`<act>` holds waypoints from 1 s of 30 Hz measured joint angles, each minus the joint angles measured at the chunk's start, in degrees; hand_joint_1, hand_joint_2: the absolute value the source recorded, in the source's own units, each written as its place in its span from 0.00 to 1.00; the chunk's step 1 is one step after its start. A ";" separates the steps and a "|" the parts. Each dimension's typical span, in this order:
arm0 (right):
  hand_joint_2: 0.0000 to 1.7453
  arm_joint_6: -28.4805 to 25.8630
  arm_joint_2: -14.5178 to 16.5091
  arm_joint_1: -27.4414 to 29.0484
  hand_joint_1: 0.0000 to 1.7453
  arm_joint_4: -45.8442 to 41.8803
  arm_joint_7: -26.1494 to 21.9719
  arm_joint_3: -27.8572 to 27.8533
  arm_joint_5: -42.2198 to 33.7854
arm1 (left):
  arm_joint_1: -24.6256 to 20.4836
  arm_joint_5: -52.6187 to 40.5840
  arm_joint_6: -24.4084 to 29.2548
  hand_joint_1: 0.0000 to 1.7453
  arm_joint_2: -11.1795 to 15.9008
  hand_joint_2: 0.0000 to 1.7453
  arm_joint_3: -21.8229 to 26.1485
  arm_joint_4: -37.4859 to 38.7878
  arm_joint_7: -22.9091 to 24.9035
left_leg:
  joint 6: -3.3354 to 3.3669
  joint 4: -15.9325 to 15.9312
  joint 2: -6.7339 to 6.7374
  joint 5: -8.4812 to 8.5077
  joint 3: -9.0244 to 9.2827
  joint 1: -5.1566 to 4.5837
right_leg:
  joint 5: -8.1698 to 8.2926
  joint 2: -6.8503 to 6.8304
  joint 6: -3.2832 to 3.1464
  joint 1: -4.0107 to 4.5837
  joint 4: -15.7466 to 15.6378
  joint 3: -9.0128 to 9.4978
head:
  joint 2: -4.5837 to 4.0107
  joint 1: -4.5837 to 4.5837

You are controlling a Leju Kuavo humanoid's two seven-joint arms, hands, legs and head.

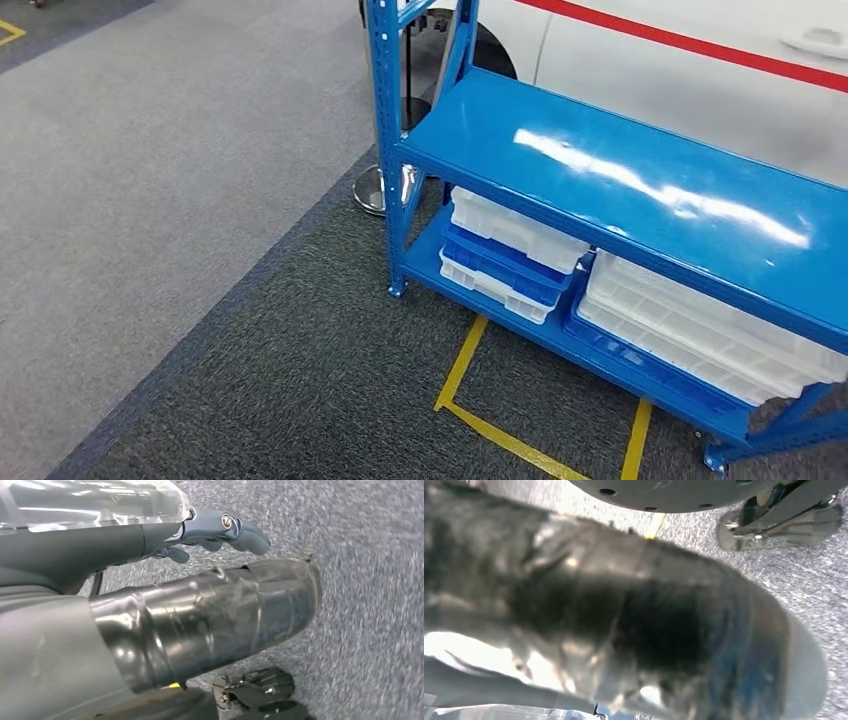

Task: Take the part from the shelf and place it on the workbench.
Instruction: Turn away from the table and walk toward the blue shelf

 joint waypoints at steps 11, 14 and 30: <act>0.00 0.01 -0.06 0.22 0.00 0.00 0.00 0.00 0.16 | -0.54 0.03 0.00 0.00 -0.07 0.00 0.00 0.00 0.00 | -2.96 1.45 4.54 -2.63 1.51 -0.12 | 6.37 -2.44 -2.35 -0.10 -13.11 7.20 | 0.00 -0.09; 0.00 0.00 -0.05 0.01 0.00 0.00 0.00 0.01 0.16 | -0.48 0.03 0.00 0.00 -0.07 0.00 0.00 0.01 -0.01 | -3.48 10.10 0.49 -7.80 -2.26 0.13 | 6.82 -0.73 -3.31 -0.33 -13.37 7.23 | 0.00 -0.25; 0.50 1.76 0.07 0.05 0.00 0.07 1.75 0.04 0.93 | -0.15 0.02 -0.11 0.00 -0.12 0.00 -0.03 0.10 0.07 | -0.33 0.11 -1.62 0.10 -0.18 0.18 | 0.15 0.09 -0.66 -0.09 -1.33 1.11 | 0.00 0.03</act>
